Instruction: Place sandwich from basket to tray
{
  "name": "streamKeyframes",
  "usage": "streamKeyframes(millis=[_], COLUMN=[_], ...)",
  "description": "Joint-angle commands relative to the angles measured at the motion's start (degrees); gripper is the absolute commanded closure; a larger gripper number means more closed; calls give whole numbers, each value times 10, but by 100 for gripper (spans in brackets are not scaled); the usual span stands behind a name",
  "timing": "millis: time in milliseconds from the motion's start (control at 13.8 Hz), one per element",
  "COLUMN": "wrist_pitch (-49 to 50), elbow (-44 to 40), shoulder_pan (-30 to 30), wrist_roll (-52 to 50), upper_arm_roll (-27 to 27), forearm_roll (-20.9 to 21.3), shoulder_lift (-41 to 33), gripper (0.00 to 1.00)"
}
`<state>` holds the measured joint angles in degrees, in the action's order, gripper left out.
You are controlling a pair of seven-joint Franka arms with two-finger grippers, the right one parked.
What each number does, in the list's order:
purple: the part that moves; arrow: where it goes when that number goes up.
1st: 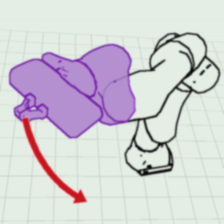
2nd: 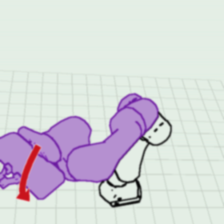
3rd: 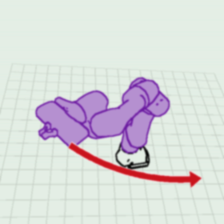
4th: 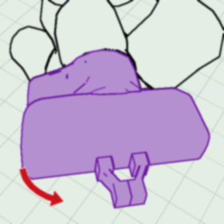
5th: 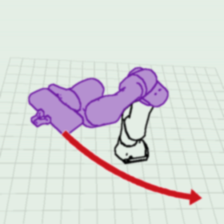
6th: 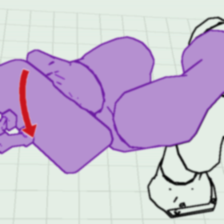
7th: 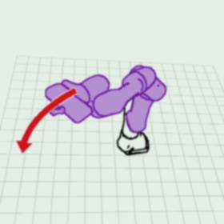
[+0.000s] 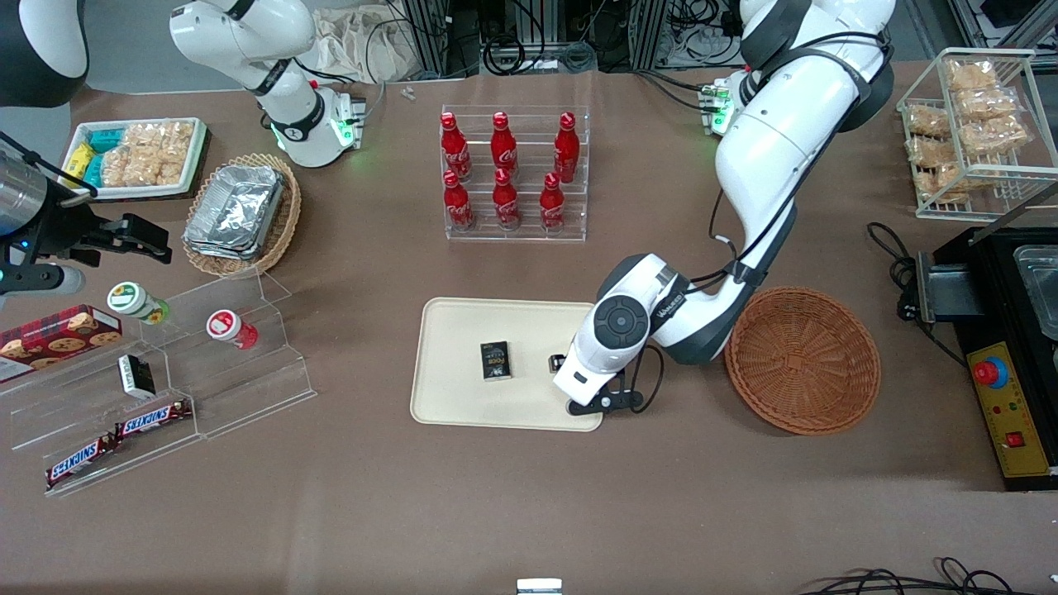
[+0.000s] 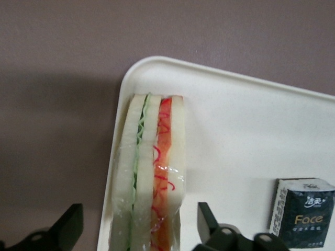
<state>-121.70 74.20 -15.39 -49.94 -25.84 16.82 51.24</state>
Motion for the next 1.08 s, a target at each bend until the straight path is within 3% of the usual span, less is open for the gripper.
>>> streamKeyframes(millis=[0, 361, 578, 1012], wrist_pitch=[67, 185, 184, 198], elbow=[-6, 13, 92, 232], shoulder_pan=[31, 91, 133, 285], wrist_roll=[-2, 1, 3, 258], upper_arm_roll=[1, -4, -4, -11], forearm_roll=[8, -1, 1, -73], shoulder_lift=[-34, -129, -217, -394], gripper=[0, 0, 0, 0])
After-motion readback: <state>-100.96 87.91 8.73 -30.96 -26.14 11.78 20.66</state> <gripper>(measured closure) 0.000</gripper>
